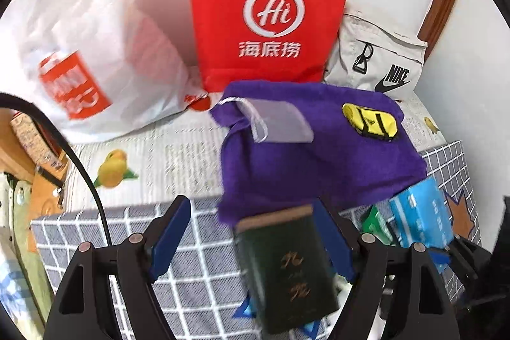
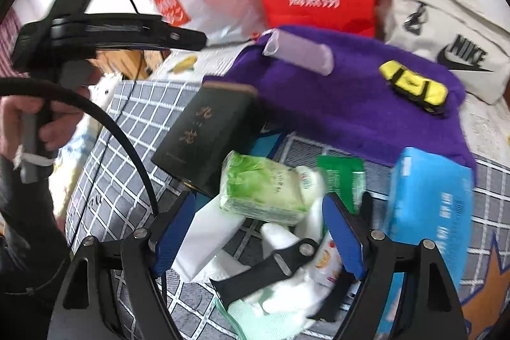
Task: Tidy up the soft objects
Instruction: 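Grasp the green wet-wipes pack with the right tool while the left tool grasps the white pad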
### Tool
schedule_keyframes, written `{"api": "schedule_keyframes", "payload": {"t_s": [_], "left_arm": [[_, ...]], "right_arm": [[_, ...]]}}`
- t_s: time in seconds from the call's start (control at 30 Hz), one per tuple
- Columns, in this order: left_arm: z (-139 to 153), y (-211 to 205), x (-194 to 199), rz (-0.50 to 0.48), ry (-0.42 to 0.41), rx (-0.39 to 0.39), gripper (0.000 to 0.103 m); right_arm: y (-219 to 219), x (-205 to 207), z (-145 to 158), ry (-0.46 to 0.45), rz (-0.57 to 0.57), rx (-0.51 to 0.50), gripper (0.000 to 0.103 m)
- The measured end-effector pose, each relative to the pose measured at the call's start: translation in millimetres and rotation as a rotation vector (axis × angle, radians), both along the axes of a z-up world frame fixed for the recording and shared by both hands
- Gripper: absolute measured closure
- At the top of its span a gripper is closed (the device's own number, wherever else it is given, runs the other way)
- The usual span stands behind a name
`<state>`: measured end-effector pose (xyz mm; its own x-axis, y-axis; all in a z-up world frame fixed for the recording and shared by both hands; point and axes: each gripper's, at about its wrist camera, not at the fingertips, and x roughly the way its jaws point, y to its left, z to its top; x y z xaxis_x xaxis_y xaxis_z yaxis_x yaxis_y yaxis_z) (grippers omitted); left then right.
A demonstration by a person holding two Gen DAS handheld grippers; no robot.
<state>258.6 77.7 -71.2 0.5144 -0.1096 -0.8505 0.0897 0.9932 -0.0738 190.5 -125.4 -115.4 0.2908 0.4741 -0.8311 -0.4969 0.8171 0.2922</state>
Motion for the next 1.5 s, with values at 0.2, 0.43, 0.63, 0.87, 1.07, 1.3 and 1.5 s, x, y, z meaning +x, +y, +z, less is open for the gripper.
{"api": "schedule_keyframes", "payload": {"t_s": [0.2,0.43,0.63,0.87,1.07,1.3,1.5], "left_arm": [[-9.3,23.4,-28.4,0.039,0.008,0.008,0.023],[-19.6,48.1,-46.9,0.070,0.015,-0.031,0.023],[-27.3,54.4,-55.9,0.076,0.023,-0.037,0.023],[-33.9,50.9,-67.2,0.054,0.036,-0.044,0.023],[-33.7,36.9,-74.4,0.025,0.030,0.004,0.023],[-23.0,19.8,-91.7,-0.029,0.004,-0.016,0.023],[-32.8,5.8,-108.5,-0.067,0.028,-0.067,0.023]], "right_arm": [[18.1,15.0,-29.0,0.082,-0.004,-0.033,0.022],[22.7,18.7,-33.9,0.076,0.004,-0.022,0.026],[12.0,16.2,-26.9,0.071,0.011,-0.014,0.055],[-2.1,3.6,-10.3,0.052,-0.006,-0.040,0.068],[-3.8,-5.8,4.5,0.031,-0.009,0.003,0.071],[-13.4,-27.6,22.3,0.008,-0.027,0.041,0.071],[-27.8,-40.3,41.2,-0.051,-0.080,0.022,0.071]]}}
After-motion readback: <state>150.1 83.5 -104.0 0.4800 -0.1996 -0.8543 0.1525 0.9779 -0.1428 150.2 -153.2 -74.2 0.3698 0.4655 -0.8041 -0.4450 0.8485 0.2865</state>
